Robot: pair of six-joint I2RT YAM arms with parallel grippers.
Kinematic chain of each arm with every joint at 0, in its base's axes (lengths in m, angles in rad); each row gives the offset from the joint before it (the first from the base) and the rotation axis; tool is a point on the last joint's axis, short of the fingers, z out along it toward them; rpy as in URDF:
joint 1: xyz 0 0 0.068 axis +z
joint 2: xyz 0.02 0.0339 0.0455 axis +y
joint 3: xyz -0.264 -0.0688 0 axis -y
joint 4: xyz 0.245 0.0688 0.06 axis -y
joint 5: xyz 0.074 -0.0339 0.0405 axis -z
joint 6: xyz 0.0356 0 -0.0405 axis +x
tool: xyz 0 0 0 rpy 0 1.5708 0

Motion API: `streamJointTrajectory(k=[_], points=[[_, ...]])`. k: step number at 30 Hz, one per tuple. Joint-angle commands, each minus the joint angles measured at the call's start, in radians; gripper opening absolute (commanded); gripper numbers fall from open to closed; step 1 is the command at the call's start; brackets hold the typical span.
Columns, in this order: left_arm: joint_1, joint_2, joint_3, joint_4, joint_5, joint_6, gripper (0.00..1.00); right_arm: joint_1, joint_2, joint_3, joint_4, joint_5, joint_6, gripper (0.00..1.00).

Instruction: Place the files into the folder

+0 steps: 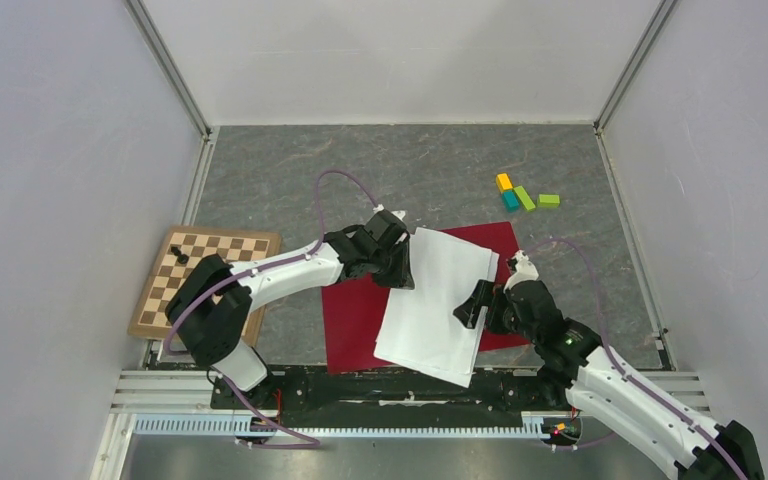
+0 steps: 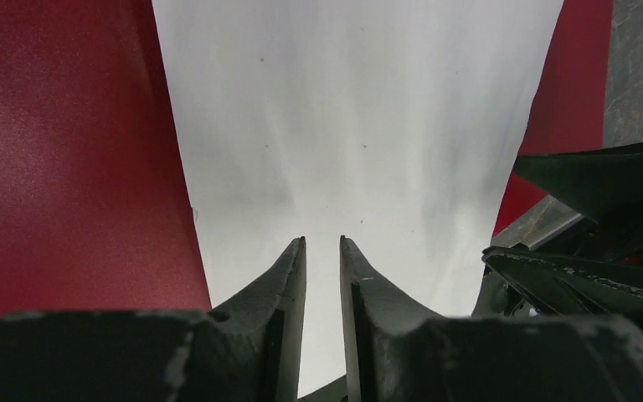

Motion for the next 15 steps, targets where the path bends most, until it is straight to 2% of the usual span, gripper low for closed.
streamJointTrajectory(k=[1, 9, 15], points=[[-0.005, 0.000, -0.015, 0.030, -0.032, -0.022, 0.25, 0.004, -0.052, 0.096, -0.112, 0.169, -0.093, 0.98], [-0.012, 0.017, -0.036, 0.031, -0.045, -0.017, 0.14, -0.005, 0.000, 0.045, 0.011, 0.234, -0.177, 0.98], [-0.023, 0.068, -0.032, 0.041, -0.046, -0.019, 0.10, -0.039, 0.021, 0.011, 0.070, 0.205, -0.176, 0.98]])
